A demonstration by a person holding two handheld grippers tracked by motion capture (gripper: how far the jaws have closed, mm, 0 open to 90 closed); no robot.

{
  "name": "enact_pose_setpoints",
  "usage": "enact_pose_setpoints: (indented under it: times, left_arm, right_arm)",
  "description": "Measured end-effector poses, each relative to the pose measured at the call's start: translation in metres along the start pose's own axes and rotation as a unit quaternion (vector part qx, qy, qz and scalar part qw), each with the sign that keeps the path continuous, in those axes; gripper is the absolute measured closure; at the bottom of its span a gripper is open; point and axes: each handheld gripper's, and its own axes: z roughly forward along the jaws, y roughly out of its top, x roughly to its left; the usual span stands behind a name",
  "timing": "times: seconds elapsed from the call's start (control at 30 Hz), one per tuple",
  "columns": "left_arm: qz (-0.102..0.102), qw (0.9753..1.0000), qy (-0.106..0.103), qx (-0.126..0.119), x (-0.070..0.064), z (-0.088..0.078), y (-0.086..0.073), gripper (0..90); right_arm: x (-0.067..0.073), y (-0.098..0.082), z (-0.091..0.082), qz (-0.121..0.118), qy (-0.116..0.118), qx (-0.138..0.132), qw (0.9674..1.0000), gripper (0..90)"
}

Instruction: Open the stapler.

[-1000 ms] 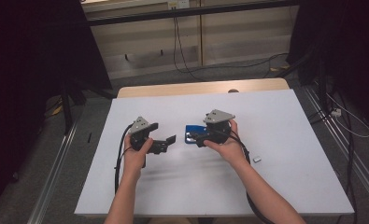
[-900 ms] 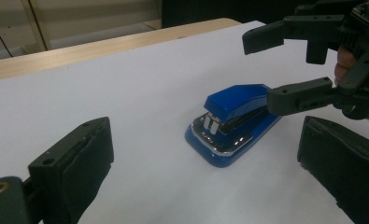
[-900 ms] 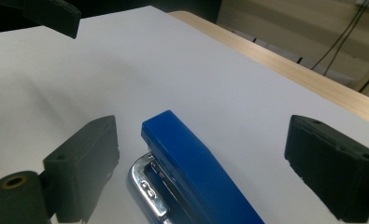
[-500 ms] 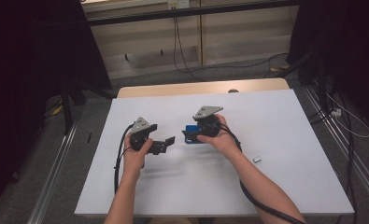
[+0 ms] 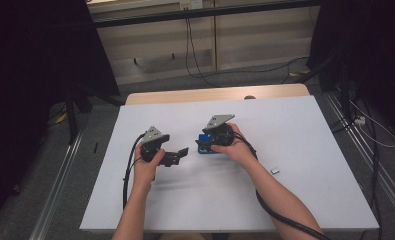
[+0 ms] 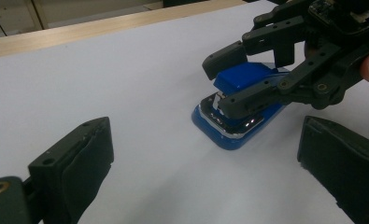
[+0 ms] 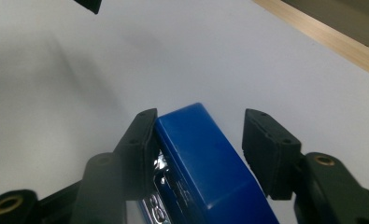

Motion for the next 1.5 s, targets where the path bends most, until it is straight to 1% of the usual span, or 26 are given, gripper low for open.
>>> enact_pose_setpoints:
  times: [0.1,0.17,0.23,0.27,0.33,0.47,0.53,0.57,0.6,0.67,0.7,0.8,0.93,1.0,1.03,1.07,1.1,1.13,1.2,1.23,1.27,1.33,1.4,1.43,1.47,1.5]
  left_arm:
    - [0.001,1.0000,0.001,0.003,0.001,0.000,0.000,3.7]
    - [0.001,1.0000,0.002,0.002,0.001,0.001,-0.001,3.7]
    - [-0.001,1.0000,0.008,0.003,0.002,0.000,-0.001,3.7]
    - [-0.002,1.0000,0.008,0.003,0.002,0.000,-0.001,3.7]
    - [-0.002,1.0000,0.009,0.004,0.003,0.001,-0.001,3.7]
    - [-0.003,1.0000,0.004,0.001,0.003,0.003,-0.001,3.7]
    - [-0.003,1.0000,0.005,0.002,0.002,0.004,-0.001,3.7]
    - [-0.004,1.0000,0.006,0.001,0.002,0.004,-0.001,3.7]
    - [-0.003,1.0000,0.009,0.000,0.001,0.005,-0.001,3.7]
    - [-0.008,0.9997,0.021,-0.006,0.000,0.006,0.000,3.1]
    - [-0.009,0.9997,0.022,-0.010,0.000,0.007,0.001,2.9]
    - [-0.019,0.9995,0.015,-0.020,-0.002,0.011,0.001,3.3]
    - [-0.018,0.9993,0.020,-0.025,-0.005,0.018,0.001,3.7]
    - [-0.014,0.9993,0.022,-0.027,-0.007,0.023,0.001,5.9]
    - [-0.009,0.9994,0.021,-0.027,-0.007,0.024,0.001,14.1]
    - [-0.007,0.9994,0.020,-0.029,-0.008,0.026,0.001,14.1]
    - [-0.003,0.9993,0.020,-0.032,-0.008,0.027,0.000,19.0]
    - [-0.003,0.9993,0.022,-0.031,-0.009,0.029,0.000,26.6]
    - [0.012,0.9994,0.029,-0.014,-0.010,0.032,0.003,36.9]
    - [0.021,0.9993,0.031,-0.009,-0.012,0.034,0.005,41.9]
    - [0.026,0.9992,0.030,-0.010,-0.013,0.037,0.007,45.6]
    - [0.015,0.9994,0.031,-0.002,-0.013,0.043,0.009,59.5]
    - [0.018,0.9995,0.026,-0.005,-0.012,0.049,0.010,71.4]
    - [0.022,0.9996,0.018,-0.002,-0.013,0.054,0.010,80.2]
    - [0.022,0.9996,0.018,-0.002,-0.013,0.054,0.010,82.9]
    - [0.020,0.9997,0.016,-0.002,-0.013,0.056,0.011,82.9]
  right_arm:
    - [0.000,0.003,0.000,-0.017,0.006,0.008,0.9998,51.7]
    - [-0.001,0.003,-0.001,-0.022,0.012,0.006,0.9997,52.4]
    - [-0.003,0.003,-0.003,-0.018,0.017,-0.003,0.9997,53.0]
    - [-0.004,0.003,-0.004,-0.019,0.020,-0.008,0.9996,53.3]
    - [-0.006,0.004,-0.007,-0.011,0.024,-0.017,0.9995,53.8]
    - [-0.008,0.009,-0.013,-0.019,0.024,-0.022,0.9993,56.0]
    - [-0.009,0.010,-0.017,-0.017,0.026,-0.027,0.9992,56.5]
    - [-0.011,0.011,-0.021,-0.012,0.027,-0.035,0.9989,57.3]
    - [-0.011,0.011,-0.021,-0.012,0.027,-0.035,0.9989,57.3]
    - [-0.012,0.011,-0.025,-0.007,0.028,-0.043,0.9987,57.6]
    - [-0.013,0.011,-0.026,-0.003,0.028,-0.047,0.9985,57.6]
    - [-0.014,0.010,-0.030,0.005,0.028,-0.055,0.9981,57.9]
    - [-0.016,0.011,-0.034,0.007,0.027,-0.061,0.9977,58.3]
    - [-0.016,0.010,-0.035,0.011,0.027,-0.064,0.9975,58.3]
    - [-0.016,0.010,-0.036,0.011,0.027,-0.065,0.9975,58.4]
    - [-0.016,0.010,-0.036,0.011,0.027,-0.065,0.9975,58.4]
    - [-0.016,0.010,-0.036,0.012,0.026,-0.065,0.9975,58.4]
    - [-0.016,0.010,-0.036,0.011,0.026,-0.065,0.9975,58.4]
    - [-0.016,0.010,-0.036,0.010,0.025,-0.066,0.9975,58.5]
    - [-0.016,0.010,-0.037,0.008,0.024,-0.066,0.9975,58.7]
    - [-0.016,0.010,-0.037,0.009,0.023,-0.067,0.9975,58.7]
    - [-0.016,0.010,-0.038,0.010,0.022,-0.069,0.9973,58.7]
    - [-0.016,0.010,-0.038,0.011,0.022,-0.071,0.9972,58.7]
    - [-0.016,0.010,-0.038,0.010,0.021,-0.071,0.9972,58.7]
    - [-0.016,0.010,-0.038,0.010,0.021,-0.071,0.9972,58.7]
    - [-0.016,0.010,-0.038,0.010,0.021,-0.072,0.9972,58.7]
